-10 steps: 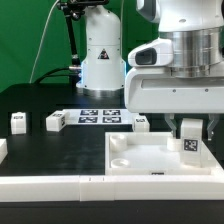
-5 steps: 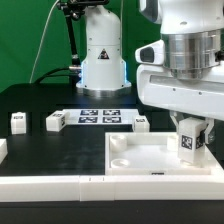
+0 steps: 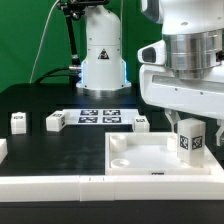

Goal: Assemble one leg

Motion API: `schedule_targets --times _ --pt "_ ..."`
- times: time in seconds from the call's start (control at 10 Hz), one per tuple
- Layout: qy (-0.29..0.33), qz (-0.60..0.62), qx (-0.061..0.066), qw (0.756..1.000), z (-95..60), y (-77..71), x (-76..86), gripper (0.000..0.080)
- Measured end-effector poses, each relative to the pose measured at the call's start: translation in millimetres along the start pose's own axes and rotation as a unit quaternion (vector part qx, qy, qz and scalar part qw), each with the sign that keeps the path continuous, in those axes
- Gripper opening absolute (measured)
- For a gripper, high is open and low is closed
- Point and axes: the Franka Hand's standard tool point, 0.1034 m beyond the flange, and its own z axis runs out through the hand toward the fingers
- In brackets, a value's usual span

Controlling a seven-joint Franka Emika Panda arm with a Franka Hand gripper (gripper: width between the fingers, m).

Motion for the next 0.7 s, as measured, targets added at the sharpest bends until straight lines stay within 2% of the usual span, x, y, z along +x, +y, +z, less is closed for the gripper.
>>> schedule_targets --times 0.1,0.3,0.5,0.7 --pt "0.002 -0.102 -0.012 0.995 -1.3 0.6 0.7 0.0642" --pt "0.015 -0.245 -0.029 0.969 -2.3 -0.2 1.3 0.0647" --pt "0.006 -0.391 -0.036 0.92 -6.7 1.6 6.9 0.0649" --pt "0.001 -0.471 -0.037 0.881 -9.6 2.4 11.1 0.0649"
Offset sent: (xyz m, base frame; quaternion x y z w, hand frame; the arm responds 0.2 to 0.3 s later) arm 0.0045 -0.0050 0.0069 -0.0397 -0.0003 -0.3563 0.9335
